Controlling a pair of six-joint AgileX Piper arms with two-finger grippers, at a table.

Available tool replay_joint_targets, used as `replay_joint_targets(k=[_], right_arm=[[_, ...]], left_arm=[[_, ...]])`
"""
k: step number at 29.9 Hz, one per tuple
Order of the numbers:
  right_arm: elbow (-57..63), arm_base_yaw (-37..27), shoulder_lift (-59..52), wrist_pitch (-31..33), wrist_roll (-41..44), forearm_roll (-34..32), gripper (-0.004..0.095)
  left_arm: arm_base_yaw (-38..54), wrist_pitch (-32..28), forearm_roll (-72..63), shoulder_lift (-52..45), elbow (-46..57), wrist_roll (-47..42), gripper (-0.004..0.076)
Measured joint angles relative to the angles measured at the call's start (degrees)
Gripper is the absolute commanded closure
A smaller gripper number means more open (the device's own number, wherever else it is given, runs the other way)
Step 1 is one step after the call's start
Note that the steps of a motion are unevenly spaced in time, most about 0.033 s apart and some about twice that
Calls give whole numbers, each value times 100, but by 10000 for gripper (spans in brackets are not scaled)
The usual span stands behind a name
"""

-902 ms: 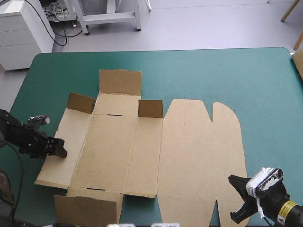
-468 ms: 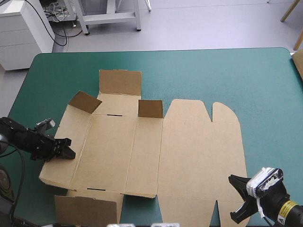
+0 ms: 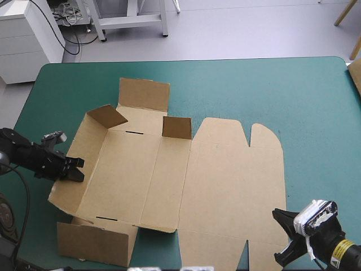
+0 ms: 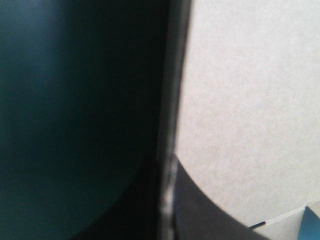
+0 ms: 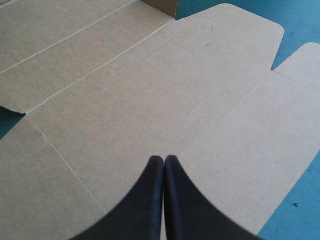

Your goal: Fold the box

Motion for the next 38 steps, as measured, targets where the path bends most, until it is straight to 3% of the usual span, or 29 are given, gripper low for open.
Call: replay_joint_targets(k=[18,24,38], right_arm=[[0,0,0,0,43,0,924],[6,0,0,0,77,0,924],[6,0,0,0,413,-160,924]], left_arm=[[-3797,-289,3634,483,-3326,-146,731],[-5080,-704,5138,835,-3525,-211,731],[-7336,-1130,6860,568,-3322,-827,731]])
